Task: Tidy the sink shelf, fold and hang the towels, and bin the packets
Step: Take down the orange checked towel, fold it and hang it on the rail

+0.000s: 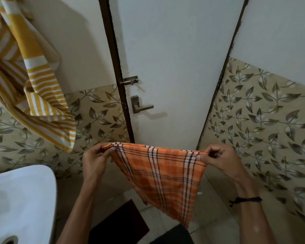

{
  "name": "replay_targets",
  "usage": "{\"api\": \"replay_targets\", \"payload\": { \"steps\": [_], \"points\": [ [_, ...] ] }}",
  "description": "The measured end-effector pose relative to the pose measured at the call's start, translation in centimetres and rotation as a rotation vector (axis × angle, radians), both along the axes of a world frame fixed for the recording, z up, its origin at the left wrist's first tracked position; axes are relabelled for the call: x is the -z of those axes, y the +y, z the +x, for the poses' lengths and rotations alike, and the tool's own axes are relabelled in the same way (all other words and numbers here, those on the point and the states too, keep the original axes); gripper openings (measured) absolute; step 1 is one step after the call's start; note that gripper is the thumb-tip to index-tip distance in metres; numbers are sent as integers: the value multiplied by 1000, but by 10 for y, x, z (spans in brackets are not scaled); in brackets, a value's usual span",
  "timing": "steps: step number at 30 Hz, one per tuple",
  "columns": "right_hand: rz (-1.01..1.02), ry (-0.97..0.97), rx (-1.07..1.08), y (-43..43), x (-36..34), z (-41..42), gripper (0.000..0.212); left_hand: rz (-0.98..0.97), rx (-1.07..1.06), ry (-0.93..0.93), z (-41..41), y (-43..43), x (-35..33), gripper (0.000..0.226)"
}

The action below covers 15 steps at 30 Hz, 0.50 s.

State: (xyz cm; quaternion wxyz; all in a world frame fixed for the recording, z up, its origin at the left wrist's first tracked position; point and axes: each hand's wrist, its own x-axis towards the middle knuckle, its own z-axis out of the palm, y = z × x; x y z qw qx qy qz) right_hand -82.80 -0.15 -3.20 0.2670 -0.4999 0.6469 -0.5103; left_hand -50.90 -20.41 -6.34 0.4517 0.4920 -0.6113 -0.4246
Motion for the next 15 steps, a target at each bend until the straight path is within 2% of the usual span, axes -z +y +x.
{"api": "replay_targets", "payload": {
  "steps": [3,5,7,8,11,15],
  "points": [
    [33,15,132,-14,0,1,16,20,-4,-43,-7,-5,0,10],
    [72,159,408,-44,11,6,26,121,7,-85,-25,-19,1,8],
    [93,160,668,-71,20,25,32,225,8,-80,-45,-29,5,13],
    [68,131,725,-80,24,38,33,253,-1,-63,-55,-28,5,18],
    [-33,54,715,-90,38,83,34,335,58,47,-80,-4,8,25],
    [-83,43,587,-90,60,118,35,337,179,138,-105,49,27,17]
  ]
}}
